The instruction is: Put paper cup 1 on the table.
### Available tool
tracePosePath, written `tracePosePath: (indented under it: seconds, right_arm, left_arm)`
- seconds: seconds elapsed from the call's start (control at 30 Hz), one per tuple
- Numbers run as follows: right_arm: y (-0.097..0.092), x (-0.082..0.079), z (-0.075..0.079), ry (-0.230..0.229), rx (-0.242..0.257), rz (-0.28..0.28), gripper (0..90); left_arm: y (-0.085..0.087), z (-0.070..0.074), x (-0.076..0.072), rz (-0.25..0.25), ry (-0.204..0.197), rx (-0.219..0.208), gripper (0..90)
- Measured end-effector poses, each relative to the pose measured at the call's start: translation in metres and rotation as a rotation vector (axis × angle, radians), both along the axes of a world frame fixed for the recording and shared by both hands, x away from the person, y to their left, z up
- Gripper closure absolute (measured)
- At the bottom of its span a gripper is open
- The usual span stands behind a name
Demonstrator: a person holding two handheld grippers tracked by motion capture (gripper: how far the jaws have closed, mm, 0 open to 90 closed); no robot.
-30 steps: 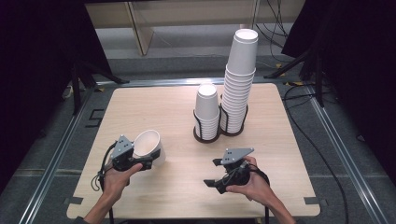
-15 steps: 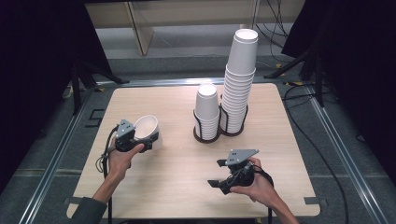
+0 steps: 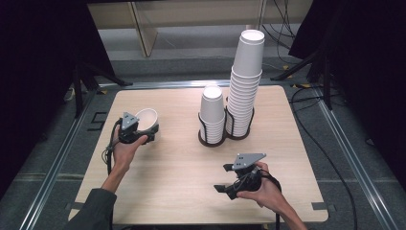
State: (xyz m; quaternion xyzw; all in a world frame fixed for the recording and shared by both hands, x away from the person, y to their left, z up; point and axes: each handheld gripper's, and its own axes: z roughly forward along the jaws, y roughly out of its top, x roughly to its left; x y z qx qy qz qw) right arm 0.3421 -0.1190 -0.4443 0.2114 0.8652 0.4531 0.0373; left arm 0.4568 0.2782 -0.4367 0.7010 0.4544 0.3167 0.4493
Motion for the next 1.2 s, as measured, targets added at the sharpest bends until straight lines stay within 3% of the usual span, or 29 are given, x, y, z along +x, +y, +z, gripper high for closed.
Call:
tracePosePath:
  seconds: [0.5, 0.97, 1.2]
  right_arm:
    - [0.0, 0.0, -0.001, 0.015, 0.001, 0.002, 19.0]
    - [0.0, 0.0, -0.002, 0.017, 0.001, 0.005, 19.0]
    - [0.0, 0.0, -0.002, 0.005, -0.001, 0.009, 18.9]
  left_arm:
    - [0.005, -0.017, 0.029, 0.068, 0.007, 0.04, 15.5]
    - [0.01, -0.027, 0.04, 0.114, 0.024, 0.037, 15.1]
    - [0.01, -0.028, 0.042, 0.103, 0.024, 0.037, 13.7]
